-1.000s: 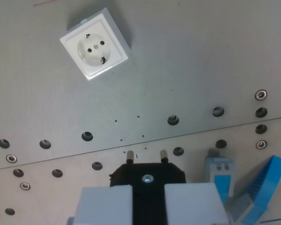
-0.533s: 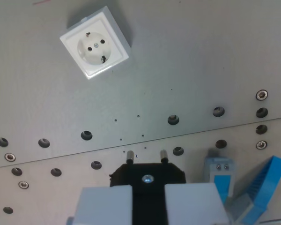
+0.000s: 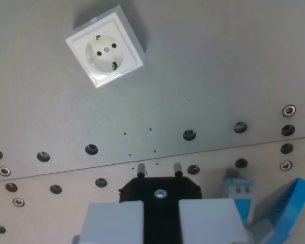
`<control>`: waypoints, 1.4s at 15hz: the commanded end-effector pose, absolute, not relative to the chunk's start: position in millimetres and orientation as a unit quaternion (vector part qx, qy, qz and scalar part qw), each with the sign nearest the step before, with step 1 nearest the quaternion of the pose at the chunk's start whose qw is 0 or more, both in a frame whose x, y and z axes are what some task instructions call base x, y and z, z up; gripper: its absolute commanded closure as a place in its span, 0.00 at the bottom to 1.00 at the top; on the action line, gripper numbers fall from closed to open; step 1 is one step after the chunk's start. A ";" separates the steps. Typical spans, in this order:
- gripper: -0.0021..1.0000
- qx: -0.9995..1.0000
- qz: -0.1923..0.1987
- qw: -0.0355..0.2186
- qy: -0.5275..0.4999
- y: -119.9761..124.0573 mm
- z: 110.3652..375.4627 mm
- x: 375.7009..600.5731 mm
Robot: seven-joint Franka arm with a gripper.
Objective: Move above the white socket
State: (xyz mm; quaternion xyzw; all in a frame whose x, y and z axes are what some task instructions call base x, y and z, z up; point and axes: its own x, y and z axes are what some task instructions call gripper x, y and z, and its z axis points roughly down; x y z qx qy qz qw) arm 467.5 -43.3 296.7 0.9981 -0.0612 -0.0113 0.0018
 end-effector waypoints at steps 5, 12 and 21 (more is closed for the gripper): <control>1.00 0.999 0.031 0.001 0.013 -35.9 267.1 466.4; 1.00 0.998 0.029 0.001 0.057 -27.1 236.8 468.6; 1.00 0.993 0.032 0.003 0.110 -14.9 192.9 471.7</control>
